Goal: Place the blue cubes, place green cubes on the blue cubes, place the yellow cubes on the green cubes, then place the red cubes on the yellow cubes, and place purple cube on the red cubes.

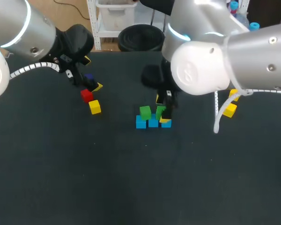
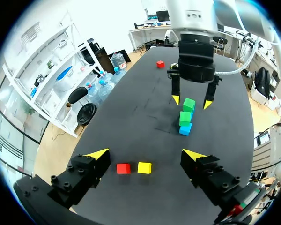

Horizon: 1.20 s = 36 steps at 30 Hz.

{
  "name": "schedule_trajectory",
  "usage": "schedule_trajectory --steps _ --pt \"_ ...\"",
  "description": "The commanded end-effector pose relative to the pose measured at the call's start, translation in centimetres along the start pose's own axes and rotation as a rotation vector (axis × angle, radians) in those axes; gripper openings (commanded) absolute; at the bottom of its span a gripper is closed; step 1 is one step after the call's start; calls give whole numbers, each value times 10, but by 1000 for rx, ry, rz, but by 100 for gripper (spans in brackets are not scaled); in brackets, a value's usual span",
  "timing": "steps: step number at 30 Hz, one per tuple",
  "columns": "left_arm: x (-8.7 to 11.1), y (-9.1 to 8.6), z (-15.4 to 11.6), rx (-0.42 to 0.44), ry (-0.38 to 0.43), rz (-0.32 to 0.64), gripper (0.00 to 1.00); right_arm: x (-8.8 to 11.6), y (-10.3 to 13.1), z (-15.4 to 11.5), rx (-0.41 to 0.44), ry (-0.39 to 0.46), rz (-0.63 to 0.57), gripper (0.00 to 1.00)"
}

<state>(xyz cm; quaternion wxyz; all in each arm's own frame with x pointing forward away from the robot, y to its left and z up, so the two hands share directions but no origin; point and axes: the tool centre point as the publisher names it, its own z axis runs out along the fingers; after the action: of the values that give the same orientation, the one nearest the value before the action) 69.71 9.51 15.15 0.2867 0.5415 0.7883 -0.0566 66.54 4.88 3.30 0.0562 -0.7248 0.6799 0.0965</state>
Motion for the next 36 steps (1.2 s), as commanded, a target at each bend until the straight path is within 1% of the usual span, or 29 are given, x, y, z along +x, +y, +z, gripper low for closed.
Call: schedule_trajectory --steps 1,3,6,12,16,17,23,30,31,34,36 --pt "1 2 1 4 -3 3 100 0 -1 0 -3 0 0 68" --pt "1 2 1 4 -3 3 100 0 -1 0 -3 0 0 63" --pt "1 2 1 4 -3 3 100 0 -1 0 -4 -1 1 61" --pt "1 2 1 4 -3 3 100 0 0 1 -9 -2 1 63" --pt "1 2 1 4 -3 3 100 0 0 1 -9 0 0 51" --pt "1 2 1 4 -3 3 100 0 0 1 -8 1 0 50" --pt "1 2 1 4 -3 3 100 -1 0 1 -7 1 -4 47" --pt "1 2 1 4 -3 3 100 -1 0 1 -6 1 -5 49" --pt "1 2 1 4 -3 3 100 -1 0 1 -6 1 -6 55" --pt "1 2 1 4 -3 3 100 -2 0 1 -5 2 -7 87" --pt "1 2 1 4 -3 3 100 -2 0 1 -2 2 -6 100"
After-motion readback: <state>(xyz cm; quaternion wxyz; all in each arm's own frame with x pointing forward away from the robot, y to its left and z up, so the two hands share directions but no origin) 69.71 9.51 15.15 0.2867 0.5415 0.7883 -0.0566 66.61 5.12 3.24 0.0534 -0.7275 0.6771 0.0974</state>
